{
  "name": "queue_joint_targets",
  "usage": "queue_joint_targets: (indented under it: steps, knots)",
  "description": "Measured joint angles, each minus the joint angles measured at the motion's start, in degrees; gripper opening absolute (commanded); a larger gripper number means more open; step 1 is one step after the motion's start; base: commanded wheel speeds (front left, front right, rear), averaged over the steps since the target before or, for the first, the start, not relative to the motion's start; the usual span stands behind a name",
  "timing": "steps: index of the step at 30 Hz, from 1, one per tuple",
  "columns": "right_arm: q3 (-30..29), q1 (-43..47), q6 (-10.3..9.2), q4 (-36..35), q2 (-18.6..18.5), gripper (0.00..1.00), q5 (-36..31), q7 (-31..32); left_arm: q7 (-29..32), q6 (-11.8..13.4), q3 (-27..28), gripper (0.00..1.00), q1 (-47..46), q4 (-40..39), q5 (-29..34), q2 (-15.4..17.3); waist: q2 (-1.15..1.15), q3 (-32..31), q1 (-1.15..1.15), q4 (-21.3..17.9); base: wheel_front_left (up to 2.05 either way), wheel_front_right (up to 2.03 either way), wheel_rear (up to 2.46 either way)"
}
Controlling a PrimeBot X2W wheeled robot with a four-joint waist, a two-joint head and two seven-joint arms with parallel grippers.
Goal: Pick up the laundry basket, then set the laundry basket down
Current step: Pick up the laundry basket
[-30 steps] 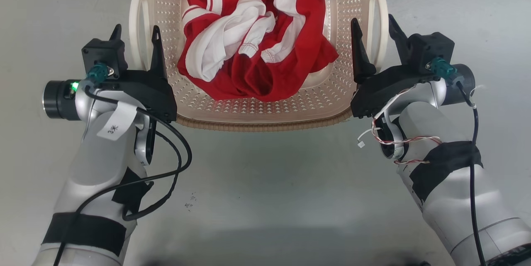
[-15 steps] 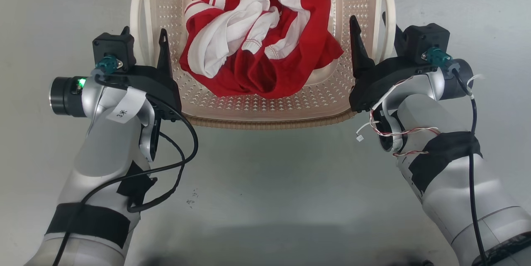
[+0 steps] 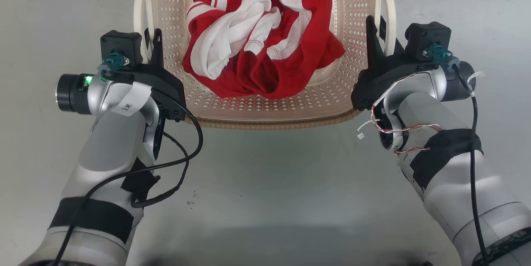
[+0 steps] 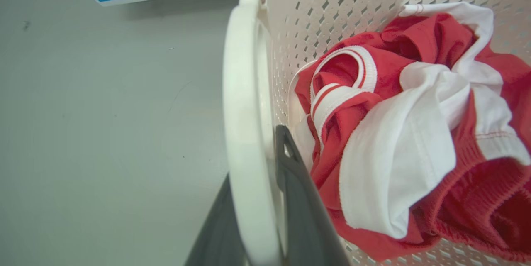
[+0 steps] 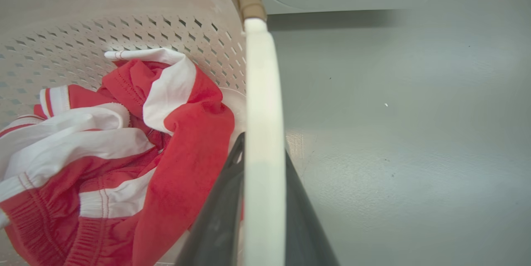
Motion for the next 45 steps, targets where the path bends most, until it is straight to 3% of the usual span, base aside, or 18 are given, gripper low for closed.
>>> queue_joint_targets:
  steps: [20,45]
  knots:
    - [6.0,4.5,-0.04,1.7,-0.1,0.00,6.6,-0.1,-1.5,-1.0,-2.0,0.00,2.5,5.7,0.0,-0.2,0.00,-6.9,0.00,-0.7,0.00,0.00,0.00]
    - [14.9,20.8,-0.08,1.7,0.2,0.00,16.1,0.7,-2.0,-1.9,-7.7,0.00,18.5,8.5,-5.1,-0.5,-0.01,-26.0,-0.01,-2.1,0.00,0.00,0.00]
